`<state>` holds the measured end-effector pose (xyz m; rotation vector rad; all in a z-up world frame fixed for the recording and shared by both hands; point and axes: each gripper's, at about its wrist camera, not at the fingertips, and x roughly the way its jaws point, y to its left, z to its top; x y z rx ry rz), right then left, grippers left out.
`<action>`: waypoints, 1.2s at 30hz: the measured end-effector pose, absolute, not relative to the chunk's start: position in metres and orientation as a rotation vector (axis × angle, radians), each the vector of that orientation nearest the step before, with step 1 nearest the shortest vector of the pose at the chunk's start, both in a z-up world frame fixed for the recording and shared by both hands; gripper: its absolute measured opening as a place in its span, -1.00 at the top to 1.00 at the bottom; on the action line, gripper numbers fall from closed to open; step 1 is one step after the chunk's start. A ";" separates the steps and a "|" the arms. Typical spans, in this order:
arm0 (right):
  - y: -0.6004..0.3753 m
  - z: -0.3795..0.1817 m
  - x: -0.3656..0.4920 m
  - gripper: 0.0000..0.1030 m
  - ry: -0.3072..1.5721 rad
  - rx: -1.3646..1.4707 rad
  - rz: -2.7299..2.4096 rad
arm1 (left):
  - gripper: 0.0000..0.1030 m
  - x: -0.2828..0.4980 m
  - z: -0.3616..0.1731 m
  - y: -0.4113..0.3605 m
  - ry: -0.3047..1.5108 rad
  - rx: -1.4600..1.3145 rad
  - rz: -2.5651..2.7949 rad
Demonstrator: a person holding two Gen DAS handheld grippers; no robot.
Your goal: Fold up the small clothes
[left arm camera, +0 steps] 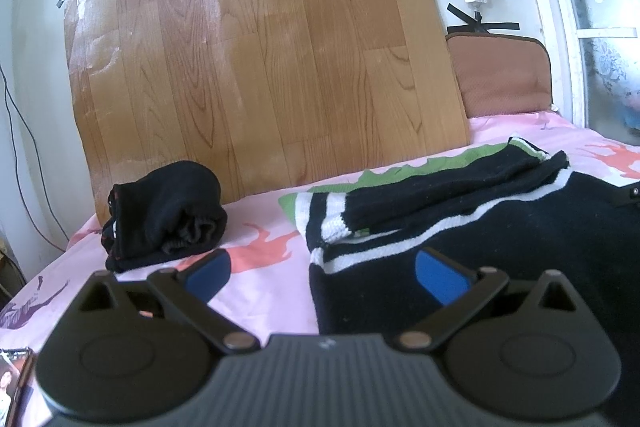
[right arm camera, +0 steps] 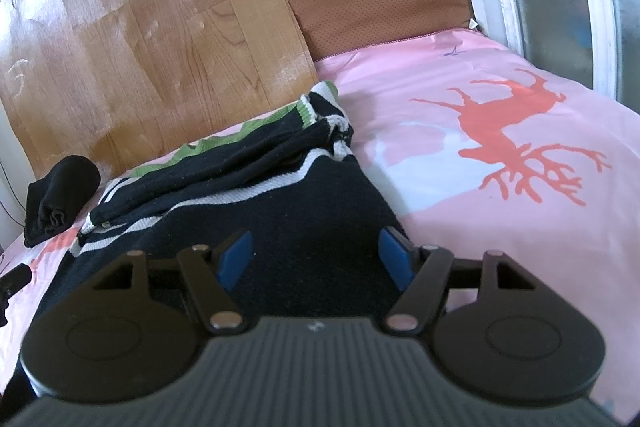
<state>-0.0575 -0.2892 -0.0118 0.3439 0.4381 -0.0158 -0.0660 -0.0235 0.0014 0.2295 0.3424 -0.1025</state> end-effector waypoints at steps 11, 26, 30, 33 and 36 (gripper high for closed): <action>-0.301 -0.007 -0.080 -0.41 0.434 0.346 -0.008 | -0.98 -0.070 0.001 -0.026 0.336 0.244 -0.123; -0.337 -0.029 -0.210 0.42 0.325 0.463 -0.014 | -0.98 -0.066 0.000 -0.029 0.362 0.249 -0.137; -0.332 -0.037 -0.206 0.54 0.361 0.480 0.005 | -0.98 -0.060 -0.002 -0.030 0.396 0.251 -0.144; -0.330 -0.039 -0.209 0.54 0.361 0.482 0.014 | -0.97 -0.057 -0.003 -0.031 0.436 0.264 -0.131; -0.331 -0.041 -0.213 0.54 0.362 0.496 0.018 | -0.94 -0.064 -0.003 -0.028 0.495 0.259 -0.119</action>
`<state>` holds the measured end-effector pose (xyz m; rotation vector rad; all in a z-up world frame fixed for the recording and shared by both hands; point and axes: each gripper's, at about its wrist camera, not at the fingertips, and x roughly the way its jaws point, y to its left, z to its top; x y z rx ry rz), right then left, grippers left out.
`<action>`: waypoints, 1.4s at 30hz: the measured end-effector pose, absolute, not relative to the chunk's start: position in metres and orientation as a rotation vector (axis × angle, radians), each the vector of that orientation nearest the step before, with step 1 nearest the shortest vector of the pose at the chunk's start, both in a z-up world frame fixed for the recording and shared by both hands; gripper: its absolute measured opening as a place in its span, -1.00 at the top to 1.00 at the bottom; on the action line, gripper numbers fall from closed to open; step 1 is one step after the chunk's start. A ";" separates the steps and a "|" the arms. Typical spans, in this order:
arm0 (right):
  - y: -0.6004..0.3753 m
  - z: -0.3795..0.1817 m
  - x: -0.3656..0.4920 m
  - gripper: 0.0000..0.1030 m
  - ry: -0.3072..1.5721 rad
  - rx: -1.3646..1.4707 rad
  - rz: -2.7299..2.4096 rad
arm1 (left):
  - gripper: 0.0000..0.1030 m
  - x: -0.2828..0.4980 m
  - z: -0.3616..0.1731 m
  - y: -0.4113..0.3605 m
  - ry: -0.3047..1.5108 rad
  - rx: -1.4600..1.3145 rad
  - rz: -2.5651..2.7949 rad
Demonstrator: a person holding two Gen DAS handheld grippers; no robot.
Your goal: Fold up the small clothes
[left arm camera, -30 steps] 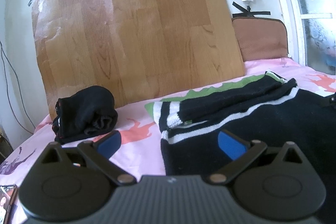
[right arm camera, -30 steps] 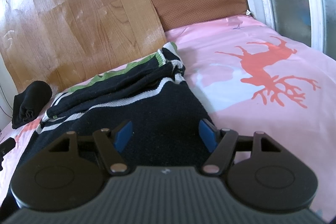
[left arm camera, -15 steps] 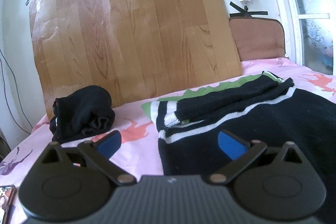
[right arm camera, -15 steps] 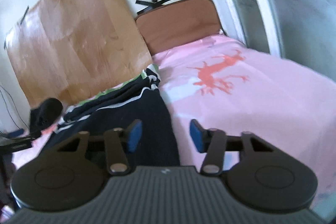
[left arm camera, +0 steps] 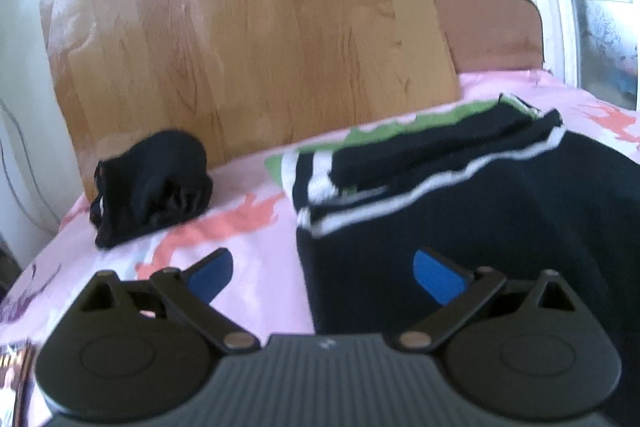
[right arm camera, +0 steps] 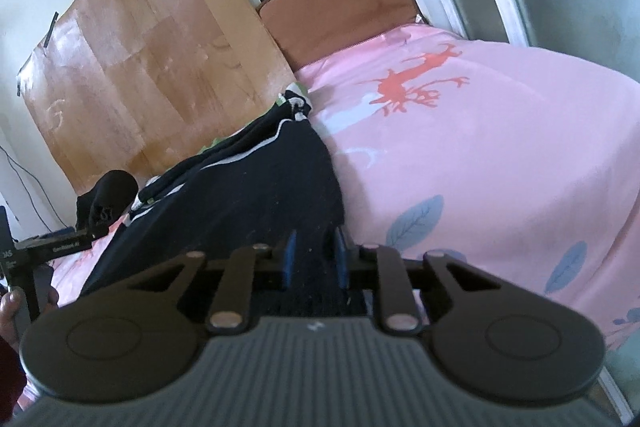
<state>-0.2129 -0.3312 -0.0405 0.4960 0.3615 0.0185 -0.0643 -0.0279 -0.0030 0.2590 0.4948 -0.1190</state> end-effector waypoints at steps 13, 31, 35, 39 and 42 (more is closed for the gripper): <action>-0.351 -0.058 -0.219 0.50 0.342 0.641 0.048 | -0.95 -0.143 -0.014 0.006 0.639 0.112 -0.179; -0.360 -0.070 -0.230 0.50 0.279 0.791 0.093 | -1.00 -0.140 -0.026 0.005 0.636 0.067 -0.137; -0.360 -0.069 -0.230 0.50 0.282 0.785 0.086 | -1.00 -0.139 -0.026 0.006 0.645 0.069 -0.142; -0.359 -0.068 -0.230 0.50 0.282 0.782 0.086 | -1.00 -0.136 -0.025 0.006 0.655 0.068 -0.142; -0.359 -0.068 -0.231 0.50 0.283 0.779 0.084 | -1.00 -0.135 -0.025 0.006 0.658 0.066 -0.141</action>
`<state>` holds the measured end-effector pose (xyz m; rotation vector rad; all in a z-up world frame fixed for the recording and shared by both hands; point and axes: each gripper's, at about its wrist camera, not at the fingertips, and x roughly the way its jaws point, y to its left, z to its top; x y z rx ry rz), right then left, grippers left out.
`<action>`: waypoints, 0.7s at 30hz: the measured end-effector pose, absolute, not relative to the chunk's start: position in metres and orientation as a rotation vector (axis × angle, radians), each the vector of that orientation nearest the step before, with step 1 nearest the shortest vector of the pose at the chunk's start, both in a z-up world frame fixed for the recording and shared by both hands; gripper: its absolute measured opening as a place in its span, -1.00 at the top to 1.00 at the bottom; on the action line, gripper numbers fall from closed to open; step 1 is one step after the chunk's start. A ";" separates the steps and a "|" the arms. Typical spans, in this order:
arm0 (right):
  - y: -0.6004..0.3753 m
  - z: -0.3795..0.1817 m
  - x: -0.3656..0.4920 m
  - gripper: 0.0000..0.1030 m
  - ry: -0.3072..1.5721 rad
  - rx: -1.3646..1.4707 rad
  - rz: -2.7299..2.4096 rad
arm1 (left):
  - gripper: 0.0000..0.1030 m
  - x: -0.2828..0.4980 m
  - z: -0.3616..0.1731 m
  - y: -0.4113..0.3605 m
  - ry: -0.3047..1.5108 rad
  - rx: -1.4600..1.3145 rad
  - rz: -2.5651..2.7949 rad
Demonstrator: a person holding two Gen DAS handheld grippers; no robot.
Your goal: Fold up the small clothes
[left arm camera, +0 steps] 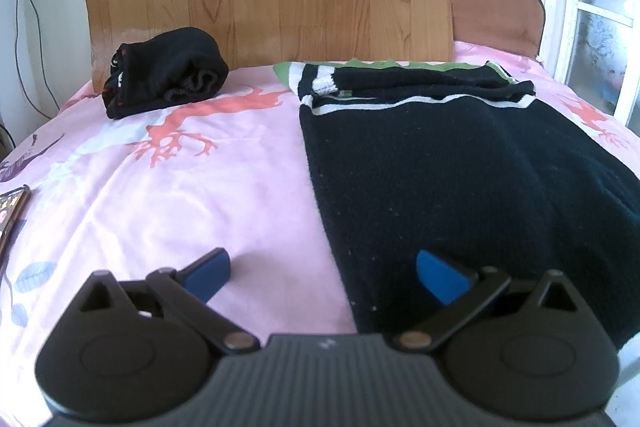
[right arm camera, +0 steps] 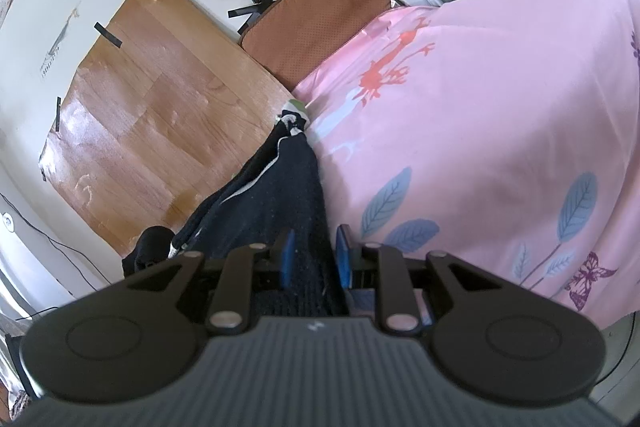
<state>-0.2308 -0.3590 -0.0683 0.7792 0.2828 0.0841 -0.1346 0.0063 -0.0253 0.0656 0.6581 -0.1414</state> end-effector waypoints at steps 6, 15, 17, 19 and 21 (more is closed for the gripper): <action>-0.357 -0.067 -0.230 0.50 0.287 0.771 0.077 | -1.00 -0.135 -0.025 0.007 0.661 0.069 -0.148; -0.355 -0.064 -0.227 0.50 0.302 0.753 0.071 | -1.00 -0.137 -0.019 0.012 0.684 0.050 -0.201; -0.357 -0.061 -0.228 0.45 0.314 0.751 0.070 | -1.00 -0.143 -0.015 0.016 0.690 0.021 -0.241; -0.360 -0.057 -0.236 0.46 0.281 0.740 0.071 | -0.99 -0.152 -0.010 0.021 0.688 -0.009 -0.290; -0.364 -0.054 -0.246 0.50 0.247 0.734 0.098 | -0.99 -0.165 -0.007 0.025 0.681 -0.035 -0.357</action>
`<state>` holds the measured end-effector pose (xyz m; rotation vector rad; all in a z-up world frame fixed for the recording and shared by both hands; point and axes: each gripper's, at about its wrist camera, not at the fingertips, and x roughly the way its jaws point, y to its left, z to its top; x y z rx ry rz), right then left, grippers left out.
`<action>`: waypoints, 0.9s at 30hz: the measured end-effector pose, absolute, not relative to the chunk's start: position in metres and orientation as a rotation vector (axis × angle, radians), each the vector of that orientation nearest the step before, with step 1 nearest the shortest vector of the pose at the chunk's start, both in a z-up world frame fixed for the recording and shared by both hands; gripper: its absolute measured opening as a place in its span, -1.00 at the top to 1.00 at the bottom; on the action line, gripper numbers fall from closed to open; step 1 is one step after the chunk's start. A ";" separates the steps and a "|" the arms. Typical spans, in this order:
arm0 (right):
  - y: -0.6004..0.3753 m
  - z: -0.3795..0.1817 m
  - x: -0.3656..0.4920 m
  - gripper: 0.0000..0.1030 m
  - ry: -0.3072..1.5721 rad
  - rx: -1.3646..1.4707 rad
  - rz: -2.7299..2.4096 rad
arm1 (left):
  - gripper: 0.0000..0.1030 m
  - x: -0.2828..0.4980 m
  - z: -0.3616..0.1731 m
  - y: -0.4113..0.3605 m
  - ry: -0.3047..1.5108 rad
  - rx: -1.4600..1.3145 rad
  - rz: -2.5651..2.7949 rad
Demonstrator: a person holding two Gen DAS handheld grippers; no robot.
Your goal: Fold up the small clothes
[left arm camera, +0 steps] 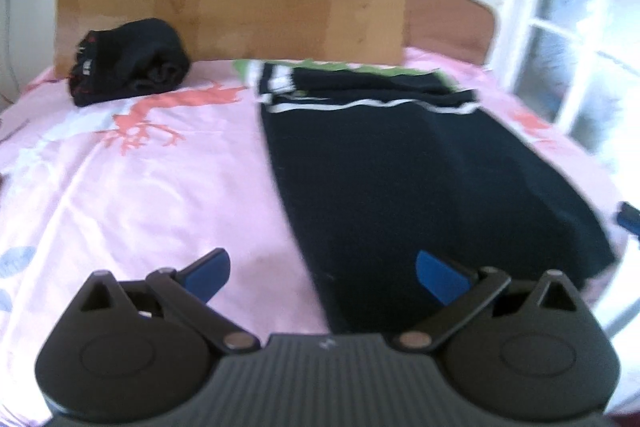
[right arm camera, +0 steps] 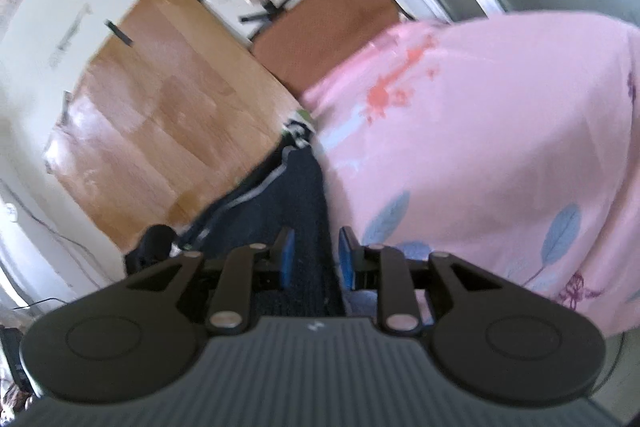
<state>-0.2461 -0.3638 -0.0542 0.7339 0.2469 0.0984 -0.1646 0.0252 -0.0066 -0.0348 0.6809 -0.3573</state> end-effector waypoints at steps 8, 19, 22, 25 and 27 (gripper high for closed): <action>-0.368 -0.060 -0.262 0.55 0.299 0.728 0.124 | -0.99 -0.182 -0.012 0.030 0.746 -0.164 -0.528; -0.352 -0.072 -0.253 0.77 0.395 0.735 0.165 | -0.99 -0.194 -0.011 0.027 0.772 -0.189 -0.610; -0.347 -0.068 -0.254 0.82 0.398 0.707 0.176 | -0.99 -0.204 -0.015 0.032 0.779 -0.205 -0.608; -0.347 -0.061 -0.256 0.84 0.374 0.712 0.211 | -0.99 -0.205 -0.017 0.031 0.781 -0.237 -0.618; -0.349 -0.054 -0.256 0.84 0.351 0.723 0.235 | -0.99 -0.204 -0.016 0.028 0.777 -0.227 -0.612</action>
